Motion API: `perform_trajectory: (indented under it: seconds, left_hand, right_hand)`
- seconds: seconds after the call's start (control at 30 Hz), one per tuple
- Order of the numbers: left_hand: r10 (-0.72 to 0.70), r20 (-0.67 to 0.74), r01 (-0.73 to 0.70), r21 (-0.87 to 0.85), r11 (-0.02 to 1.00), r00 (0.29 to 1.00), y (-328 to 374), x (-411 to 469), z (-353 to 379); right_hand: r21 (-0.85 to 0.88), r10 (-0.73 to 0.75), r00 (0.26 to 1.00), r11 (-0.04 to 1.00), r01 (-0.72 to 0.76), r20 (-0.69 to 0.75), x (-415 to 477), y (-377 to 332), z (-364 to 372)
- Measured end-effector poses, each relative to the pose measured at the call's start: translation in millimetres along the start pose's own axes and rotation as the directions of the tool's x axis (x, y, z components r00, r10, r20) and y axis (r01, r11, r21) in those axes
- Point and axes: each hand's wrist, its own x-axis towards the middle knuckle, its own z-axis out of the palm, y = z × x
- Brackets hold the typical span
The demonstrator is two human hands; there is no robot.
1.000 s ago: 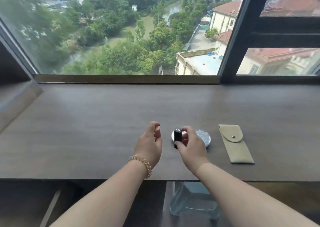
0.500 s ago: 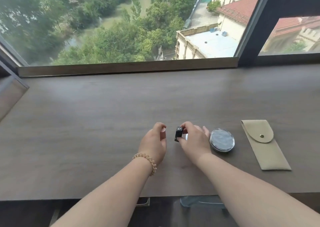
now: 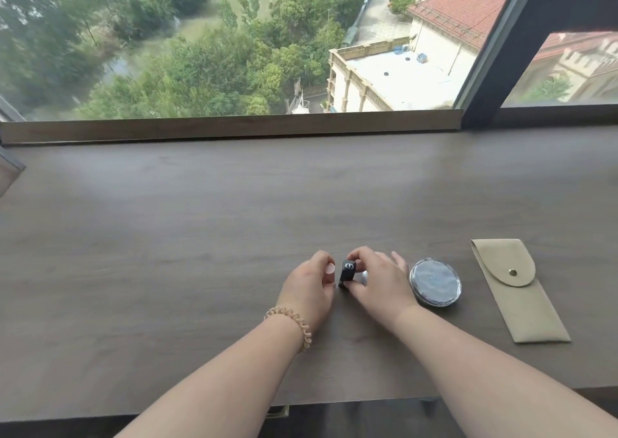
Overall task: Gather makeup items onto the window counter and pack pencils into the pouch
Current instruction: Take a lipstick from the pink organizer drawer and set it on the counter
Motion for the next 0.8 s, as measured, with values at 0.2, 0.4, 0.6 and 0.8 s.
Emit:
perform_trajectory:
  seconds: [0.2, 0.4, 0.6, 0.8]
  left_hand:
    - [-0.004, 0.013, 0.003, 0.057, 0.998, 1.000, -1.3, -4.2, 2.7]
    - [-0.031, 0.000, 0.030, 0.153, 0.988, 1.000, 9.7, -26.6, -19.7]
    - [-0.077, -0.158, 0.112, 0.226, 0.968, 0.984, 28.2, -70.5, -54.2]
    - [-0.123, -0.306, 0.215, 0.287, 0.934, 0.944, 22.8, -149.2, -91.0]
  right_hand:
    - [-0.040, 0.002, 1.000, 0.999, -0.002, 0.018, -3.5, 5.1, -5.5]
    - [-0.044, -0.093, 0.996, 0.995, 0.093, -0.009, -26.0, 4.6, -32.7]
    - [-0.008, -0.199, 0.974, 0.980, 0.200, -0.108, -55.2, -14.8, -64.7]
    - [-0.017, -0.318, 0.940, 0.948, 0.318, -0.125, -92.1, -63.0, -54.7]
